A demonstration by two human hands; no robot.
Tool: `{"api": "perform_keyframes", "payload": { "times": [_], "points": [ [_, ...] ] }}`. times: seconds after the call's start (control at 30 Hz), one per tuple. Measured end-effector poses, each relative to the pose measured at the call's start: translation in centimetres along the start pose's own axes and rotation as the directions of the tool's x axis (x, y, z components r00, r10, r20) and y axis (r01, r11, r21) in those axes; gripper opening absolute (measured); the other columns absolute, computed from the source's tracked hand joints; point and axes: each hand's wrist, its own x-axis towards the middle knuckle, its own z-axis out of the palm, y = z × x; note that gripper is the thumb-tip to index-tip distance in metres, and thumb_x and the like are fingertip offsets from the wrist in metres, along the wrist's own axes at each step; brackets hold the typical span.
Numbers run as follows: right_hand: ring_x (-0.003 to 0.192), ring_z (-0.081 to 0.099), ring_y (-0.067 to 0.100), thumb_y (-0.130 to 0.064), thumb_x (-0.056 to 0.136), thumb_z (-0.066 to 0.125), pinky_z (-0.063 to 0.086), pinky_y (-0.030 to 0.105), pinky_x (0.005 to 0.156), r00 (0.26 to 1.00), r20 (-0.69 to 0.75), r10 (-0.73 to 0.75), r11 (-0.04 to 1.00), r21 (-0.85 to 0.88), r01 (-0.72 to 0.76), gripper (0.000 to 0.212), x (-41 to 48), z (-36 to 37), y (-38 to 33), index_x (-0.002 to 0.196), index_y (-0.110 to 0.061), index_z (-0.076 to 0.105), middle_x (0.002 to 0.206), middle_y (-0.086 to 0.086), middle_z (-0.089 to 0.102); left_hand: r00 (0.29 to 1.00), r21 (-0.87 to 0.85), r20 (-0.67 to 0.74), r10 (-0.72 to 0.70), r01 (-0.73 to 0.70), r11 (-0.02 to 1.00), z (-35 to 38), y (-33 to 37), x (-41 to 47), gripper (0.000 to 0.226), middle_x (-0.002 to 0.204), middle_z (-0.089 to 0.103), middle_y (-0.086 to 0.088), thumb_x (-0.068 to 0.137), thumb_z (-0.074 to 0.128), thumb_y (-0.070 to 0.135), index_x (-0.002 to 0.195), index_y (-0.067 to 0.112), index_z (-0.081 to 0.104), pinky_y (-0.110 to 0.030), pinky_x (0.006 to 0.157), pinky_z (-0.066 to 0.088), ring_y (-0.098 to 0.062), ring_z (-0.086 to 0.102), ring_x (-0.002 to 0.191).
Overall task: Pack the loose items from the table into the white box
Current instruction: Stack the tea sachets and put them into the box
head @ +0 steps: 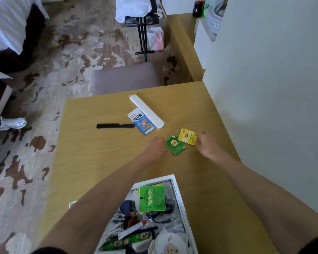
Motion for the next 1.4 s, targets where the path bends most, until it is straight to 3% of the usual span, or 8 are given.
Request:
{"api": "perform_keyframes", "payload": {
  "times": [0.2, 0.43, 0.6, 0.77, 0.87, 1.03, 1.27, 1.4],
  "points": [
    [0.126, 0.043, 0.032, -0.04, 0.085, 0.068, 0.041, 0.044, 0.1, 0.999, 0.035, -0.023, 0.996, -0.084, 0.026, 0.06, 3.4, 0.4, 0.6, 0.132, -0.008, 0.047, 0.137, 0.014, 0.048, 1.0, 0.154, -0.028, 0.002, 0.003, 0.988, 2.0, 1.9, 3.2, 0.065, 0.13, 0.048, -0.009, 0.077, 0.071, 0.042, 0.128, 0.013, 0.042, -0.046, 0.09, 0.046, -0.031, 0.048, 0.119],
    [0.12, 0.047, 0.029, -0.032, 0.072, 0.082, 0.041, 0.041, 0.1, 0.991, 0.128, 0.048, 0.998, 0.044, -0.054, 0.074, 4.4, 1.4, 1.3, 0.134, -0.012, 0.046, 0.13, 0.012, 0.044, 0.997, 0.203, -0.068, -0.02, 0.034, 0.979, 3.0, 2.1, 5.4, 0.064, 0.129, 0.047, -0.007, 0.077, 0.074, 0.036, 0.127, 0.012, 0.042, -0.044, 0.086, 0.048, -0.029, 0.05, 0.115],
    [0.094, 0.054, 0.019, -0.016, 0.089, 0.066, 0.039, 0.03, 0.078, 0.985, 0.166, 0.049, 0.938, 0.331, -0.102, 0.018, 3.7, 1.1, 1.6, 0.105, -0.016, 0.057, 0.111, 0.009, 0.059, 0.992, -0.118, -0.003, -0.123, 0.122, 0.985, 2.3, 1.8, 5.6, 0.036, 0.113, 0.057, -0.004, 0.082, 0.07, 0.029, 0.111, 0.016, 0.054, -0.043, 0.087, 0.05, -0.024, 0.056, 0.105],
    [0.072, 0.058, 0.015, -0.006, 0.096, 0.053, 0.049, 0.03, 0.072, 0.991, 0.109, 0.077, 0.765, 0.631, -0.128, 0.016, 1.6, -0.9, 1.0, 0.11, -0.007, 0.061, 0.094, 0.008, 0.066, 0.99, -0.424, 0.013, -0.138, 0.131, 0.896, 0.6, 1.6, 3.7, 0.027, 0.108, 0.064, -0.013, 0.092, 0.058, 0.027, 0.112, 0.009, 0.06, -0.037, 0.078, 0.047, -0.027, 0.06, 0.097],
    [0.063, 0.06, -0.001, -0.006, 0.096, 0.055, 0.048, 0.014, 0.06, 0.997, 0.078, 0.015, 0.696, 0.715, -0.066, 0.02, -0.4, -2.2, 0.0, 0.114, -0.005, 0.063, 0.084, -0.003, 0.065, 0.993, -0.52, 0.026, -0.118, 0.114, 0.847, -0.7, 1.9, 2.0, 0.022, 0.09, 0.061, -0.012, 0.097, 0.049, 0.028, 0.095, 0.01, 0.062, -0.032, 0.068, 0.042, -0.02, 0.053, 0.077],
    [0.083, 0.06, 0.011, -0.016, 0.091, 0.065, 0.05, 0.019, 0.072, 0.989, 0.086, -0.119, 0.821, 0.569, 0.049, 0.025, -3.1, -3.9, -2.4, 0.116, -0.014, 0.063, 0.096, 0.002, 0.066, 1.0, -0.613, 0.012, 0.025, -0.012, 0.79, -3.0, 3.1, -2.5, 0.026, 0.072, 0.049, 0.002, 0.1, 0.041, 0.032, 0.086, 0.017, 0.057, -0.02, 0.05, 0.037, -0.008, 0.044, 0.062],
    [0.086, 0.065, 0.02, -0.024, 0.087, 0.07, 0.054, 0.037, 0.081, 0.991, -0.012, -0.132, 0.821, 0.56, 0.116, 0.034, -7.1, -4.9, -6.9, 0.117, -0.011, 0.063, 0.097, 0.008, 0.067, 0.981, -0.65, -0.098, 0.167, -0.19, 0.736, -4.7, 2.0, -9.9, 0.03, 0.06, 0.044, 0.006, 0.099, 0.046, 0.03, 0.073, 0.02, 0.056, -0.007, 0.04, 0.034, 0.0, 0.042, 0.048],
    [0.09, 0.06, 0.003, -0.034, 0.087, 0.069, 0.05, 0.024, 0.074, 0.972, -0.09, -0.219, 0.882, 0.409, 0.236, 0.026, -10.5, -5.3, -9.9, 0.111, -0.024, 0.064, 0.098, -0.01, 0.063, 0.972, -0.638, -0.193, 0.137, -0.23, 0.735, -5.2, 0.2, -13.8, 0.025, 0.058, 0.05, 0.005, 0.095, 0.054, 0.025, 0.08, 0.009, 0.065, -0.009, 0.039, 0.035, 0.005, 0.045, 0.04]
  ]
}}
